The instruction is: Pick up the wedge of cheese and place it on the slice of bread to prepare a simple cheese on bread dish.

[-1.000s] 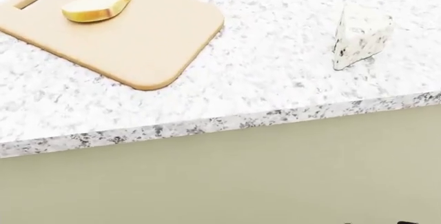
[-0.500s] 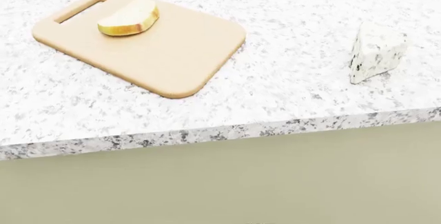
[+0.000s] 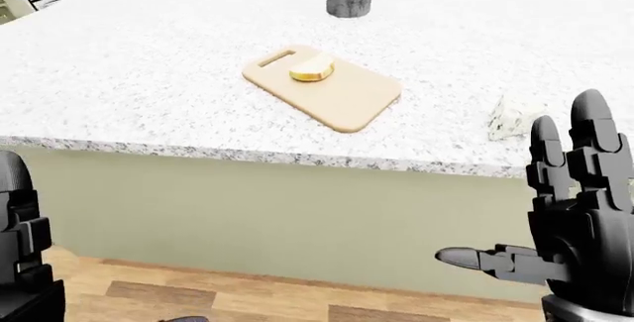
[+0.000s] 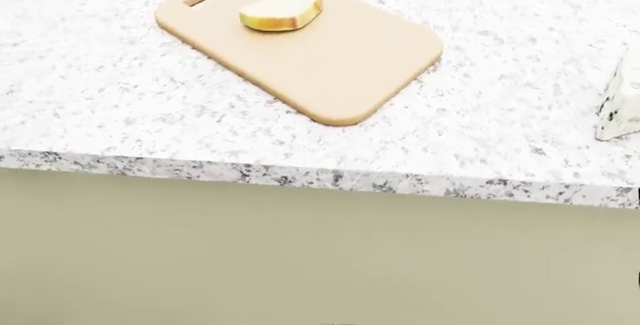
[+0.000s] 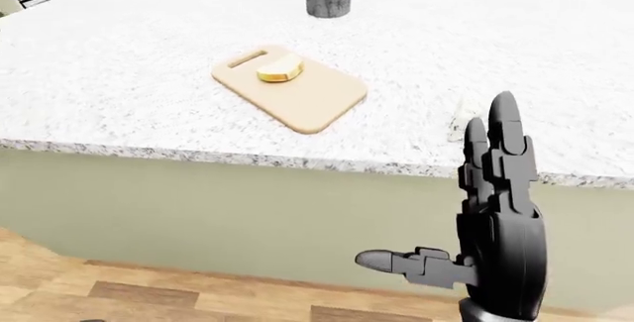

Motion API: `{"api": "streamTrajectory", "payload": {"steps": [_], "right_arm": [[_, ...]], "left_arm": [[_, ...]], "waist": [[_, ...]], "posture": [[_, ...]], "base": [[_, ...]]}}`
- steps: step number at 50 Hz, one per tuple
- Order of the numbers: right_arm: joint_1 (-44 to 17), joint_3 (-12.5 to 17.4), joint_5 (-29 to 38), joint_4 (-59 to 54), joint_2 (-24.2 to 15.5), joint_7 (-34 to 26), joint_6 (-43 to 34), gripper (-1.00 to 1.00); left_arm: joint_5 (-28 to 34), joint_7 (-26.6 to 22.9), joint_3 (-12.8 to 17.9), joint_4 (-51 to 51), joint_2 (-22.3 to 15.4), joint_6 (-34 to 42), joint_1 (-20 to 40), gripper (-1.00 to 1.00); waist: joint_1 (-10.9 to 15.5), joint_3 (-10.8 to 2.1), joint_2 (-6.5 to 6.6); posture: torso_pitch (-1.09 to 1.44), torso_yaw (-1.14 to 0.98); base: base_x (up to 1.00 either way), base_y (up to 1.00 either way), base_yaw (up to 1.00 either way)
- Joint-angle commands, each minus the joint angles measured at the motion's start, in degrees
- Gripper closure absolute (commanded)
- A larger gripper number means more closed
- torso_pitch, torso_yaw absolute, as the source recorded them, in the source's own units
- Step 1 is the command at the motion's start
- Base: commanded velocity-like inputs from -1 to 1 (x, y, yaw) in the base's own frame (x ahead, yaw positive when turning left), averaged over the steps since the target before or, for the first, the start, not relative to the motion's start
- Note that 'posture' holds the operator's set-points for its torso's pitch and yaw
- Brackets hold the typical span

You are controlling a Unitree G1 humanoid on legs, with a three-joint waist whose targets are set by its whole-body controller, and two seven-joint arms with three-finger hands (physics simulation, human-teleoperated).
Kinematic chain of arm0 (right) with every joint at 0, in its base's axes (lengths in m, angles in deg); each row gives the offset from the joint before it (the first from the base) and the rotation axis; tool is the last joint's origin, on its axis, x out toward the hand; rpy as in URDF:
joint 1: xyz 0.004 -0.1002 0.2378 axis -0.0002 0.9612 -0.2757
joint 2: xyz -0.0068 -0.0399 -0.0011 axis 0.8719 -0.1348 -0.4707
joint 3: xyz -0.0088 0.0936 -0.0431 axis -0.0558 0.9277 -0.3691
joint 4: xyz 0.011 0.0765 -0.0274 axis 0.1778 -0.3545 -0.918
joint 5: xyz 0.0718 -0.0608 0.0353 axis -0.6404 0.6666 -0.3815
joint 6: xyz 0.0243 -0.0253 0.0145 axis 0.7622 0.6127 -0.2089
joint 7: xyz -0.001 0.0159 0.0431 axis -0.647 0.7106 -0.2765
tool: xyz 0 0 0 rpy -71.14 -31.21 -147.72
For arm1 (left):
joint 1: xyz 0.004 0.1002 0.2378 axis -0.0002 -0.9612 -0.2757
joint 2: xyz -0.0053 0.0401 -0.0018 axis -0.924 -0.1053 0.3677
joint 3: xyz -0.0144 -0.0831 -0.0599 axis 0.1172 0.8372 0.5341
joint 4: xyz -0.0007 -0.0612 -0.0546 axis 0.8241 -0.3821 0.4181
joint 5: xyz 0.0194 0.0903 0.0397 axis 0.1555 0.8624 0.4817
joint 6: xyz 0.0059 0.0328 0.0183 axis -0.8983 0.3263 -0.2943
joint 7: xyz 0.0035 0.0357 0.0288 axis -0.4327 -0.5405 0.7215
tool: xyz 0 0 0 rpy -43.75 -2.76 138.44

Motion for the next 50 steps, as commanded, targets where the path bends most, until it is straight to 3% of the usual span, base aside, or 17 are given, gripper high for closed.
{"api": "streamTrajectory", "payload": {"steps": [1, 4, 5, 8, 9, 10, 17, 18, 22, 26, 29, 30, 31, 43, 46, 47, 50], "right_arm": [[-0.5, -0.3, -0.2, 2.0, 0.0, -0.1, 1.6, -1.0], [-0.3, -1.1, 1.4, 1.9, -0.1, -0.1, 2.1, -1.0], [0.2, -1.9, 2.8, 1.8, -0.1, 0.0, 3.2, -1.0], [1.0, -2.2, 2.1, 1.9, -0.1, -1.2, 3.5, -1.0], [1.0, -2.3, 2.4, 1.9, -0.1, -1.3, 3.5, -1.0], [1.0, -2.4, 2.4, 2.0, 0.0, -1.3, 3.5, -1.0], [1.0, -2.2, 2.0, 2.0, 0.1, -1.5, 3.6, -1.0], [1.0, -2.2, 2.0, 2.0, 0.1, -1.6, 3.8, -1.0], [1.0, -2.0, 1.8, 2.0, 0.1, -1.6, 3.9, -1.0], [1.2, -1.7, 1.5, 1.9, 0.3, -1.5, 4.9, -1.0], [1.4, -1.5, 1.0, 2.0, 0.5, -1.7, 5.5, -1.0], [1.4, -1.4, 0.9, 2.0, 0.5, -1.8, 5.4, -1.0], [1.3, -1.3, 0.9, 2.0, 0.5, -1.7, 5.3, -1.0], [1.7, -1.4, 0.0, 2.0, 0.5, -2.1, 6.1, -1.0], [1.7, -1.3, -0.2, 2.0, 0.6, -2.1, 6.1, -1.0], [1.7, -1.3, -0.4, 2.0, 0.6, -2.2, 6.0, -1.0], [1.6, -1.2, -0.2, 1.9, 0.6, -2.2, 6.1, -1.0]], "left_arm": [[0.1, 0.1, 0.5, 1.8, -0.3, -1.2, 0.0, -1.0], [0.0, -0.1, 0.7, 1.8, -0.1, -1.1, 0.1, -1.0], [0.1, -0.2, 0.6, 1.8, -0.1, -1.0, 0.2, -1.0], [0.1, -0.5, 0.7, 1.8, 0.2, -1.0, 0.2, -1.0], [0.1, -0.6, 0.7, 1.8, 0.2, -1.0, 0.2, -1.0], [0.2, -0.6, 0.7, 1.8, 0.3, -1.0, 0.3, -1.0], [-0.1, -0.8, 0.9, 1.8, 0.4, -1.3, 0.0, -1.0], [0.1, -0.8, 0.9, 1.8, 0.4, -1.3, 0.0, -1.0], [0.1, -0.9, 0.9, 1.8, 0.5, -1.3, 0.0, -1.0], [0.3, -1.1, 0.8, 1.8, 0.8, -1.2, 0.2, -1.0], [0.4, -1.0, 0.7, 1.8, 0.7, -1.1, 0.3, -1.0], [0.6, -1.1, 0.6, 1.8, 0.8, -1.1, 0.3, -1.0], [0.5, -1.2, 0.6, 1.8, 0.9, -1.2, 0.3, -1.0], [0.4, -1.3, 0.8, 1.8, 1.0, -1.2, 0.3, -1.0], [0.4, -1.4, 0.8, 1.8, 1.1, -1.4, 0.1, -1.0], [0.4, -1.4, 0.8, 1.8, 1.1, -1.4, 0.1, -1.0], [0.5, -1.4, 0.8, 1.8, 1.1, -1.4, 0.1, -1.0]], "waist": [[-0.1, 0.09, 0.2], [-1.3, 0.37, 2.29], [-0.5, 0.99, 0.65], [-2.0, -0.82, 5.19], [-1.4, 0.09, 5.73], [-1.1, 0.62, 3.98], [-1.9, 0.44, -1.1], [-2.1, -0.07, 0.66], [-1.6, -0.69, -0.3], [-1.6, 0.22, 2.23], [-1.6, -0.43, 8.21], [-0.9, 1.17, 5.76], [-1.2, 1.57, 6.2], [-0.4, 0.77, 1.17], [-0.7, -0.43, -2.67], [-1.5, 0.37, -0.56], [-1.3, 0.57, -0.86]], "posture": [[0.0, 0.0], [0.0, 0.0], [0.0, 0.0], [0.0, 0.0], [0.0, 0.0], [0.0, 0.0], [0.0, 0.0], [0.0, 0.0], [0.0, 0.0], [0.0, 0.0], [0.0, 0.0], [0.0, 0.0], [0.0, 0.0], [0.0, 0.0], [0.0, 0.0], [0.0, 0.0], [0.0, 0.0]], "base": [[0.0, 0.0, 0.56], [0.0, 0.14, 0.37], [0.0, 0.0, 0.0], [0.0, 0.06, 0.0], [0.0, 0.19, 0.0], [0.0, 0.2, 0.0], [0.0, 0.2, 0.0], [0.0, 0.2, 0.0], [0.0, 0.2, 0.0], [0.0, 0.16, 0.0], [0.12, 0.06, 0.0], [0.2, 0.02, 0.0], [0.2, 0.03, 0.0], [0.25, 0.01, 0.0], [0.26, 0.0, 0.0], [0.27, 0.0, 0.0], [0.27, 0.0, 0.0]]}}
